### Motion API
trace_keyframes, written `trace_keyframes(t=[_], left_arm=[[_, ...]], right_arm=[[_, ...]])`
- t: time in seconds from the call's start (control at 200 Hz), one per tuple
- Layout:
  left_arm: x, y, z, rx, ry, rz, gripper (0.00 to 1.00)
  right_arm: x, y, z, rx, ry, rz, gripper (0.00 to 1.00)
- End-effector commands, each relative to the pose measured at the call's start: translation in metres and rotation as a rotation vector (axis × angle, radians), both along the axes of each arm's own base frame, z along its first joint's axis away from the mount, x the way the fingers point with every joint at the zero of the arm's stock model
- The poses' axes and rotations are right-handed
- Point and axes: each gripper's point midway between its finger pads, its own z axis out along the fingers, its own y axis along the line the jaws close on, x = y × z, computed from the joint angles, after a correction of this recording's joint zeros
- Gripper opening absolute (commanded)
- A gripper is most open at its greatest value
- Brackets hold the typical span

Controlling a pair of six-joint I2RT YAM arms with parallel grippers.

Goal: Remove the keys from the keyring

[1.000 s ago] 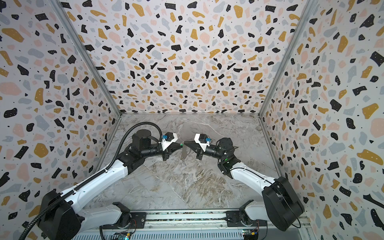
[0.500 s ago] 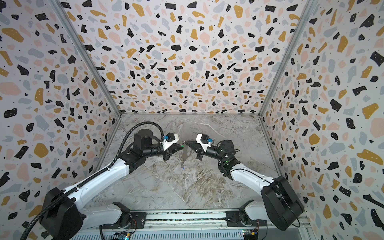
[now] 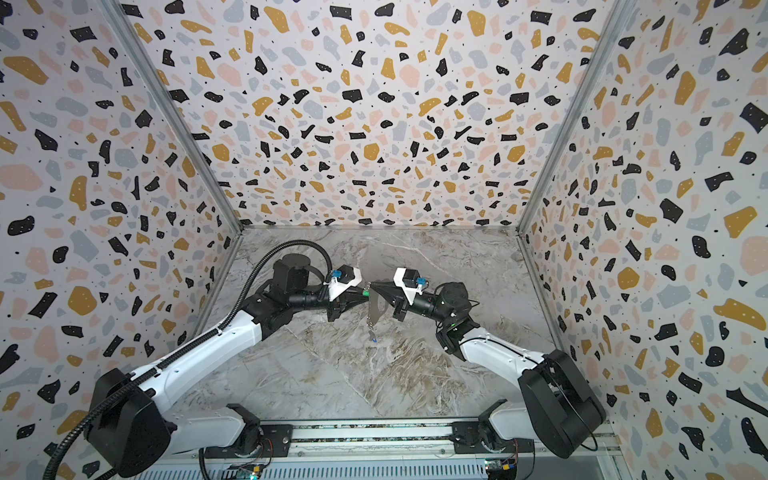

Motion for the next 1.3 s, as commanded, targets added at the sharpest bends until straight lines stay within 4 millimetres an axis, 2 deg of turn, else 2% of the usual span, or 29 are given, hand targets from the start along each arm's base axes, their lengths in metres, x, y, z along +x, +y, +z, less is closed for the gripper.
trace_keyframes(t=[0.0,0.185,0.32,0.456,0.876,1.036,1.297], left_arm=[[0.003,0.01,0.018,0.027,-0.074,0.026,0.37],[0.007,0.035,0.047,0.004,-0.165,0.079,0.38],[0.0,0.032,0.069,-0.059,-0.197,0.05,0.32],[-0.004,0.027,0.079,-0.115,-0.189,0.014,0.29],[-0.009,0.014,0.068,-0.141,-0.119,-0.086,0.23],[-0.012,0.012,0.071,-0.153,-0.126,-0.107,0.17],[-0.014,0.01,0.065,-0.146,-0.108,-0.128,0.18]], right_arm=[[-0.006,-0.003,0.019,0.04,-0.055,0.008,0.0],[-0.01,-0.002,0.018,0.033,-0.061,0.029,0.0],[-0.012,-0.001,0.019,0.031,-0.067,0.042,0.0],[-0.014,-0.001,0.019,0.03,-0.074,0.052,0.0],[-0.018,0.001,0.022,0.034,-0.09,0.077,0.0],[-0.019,0.003,0.023,0.029,-0.09,0.088,0.0],[-0.019,0.006,0.025,0.029,-0.092,0.098,0.0]])
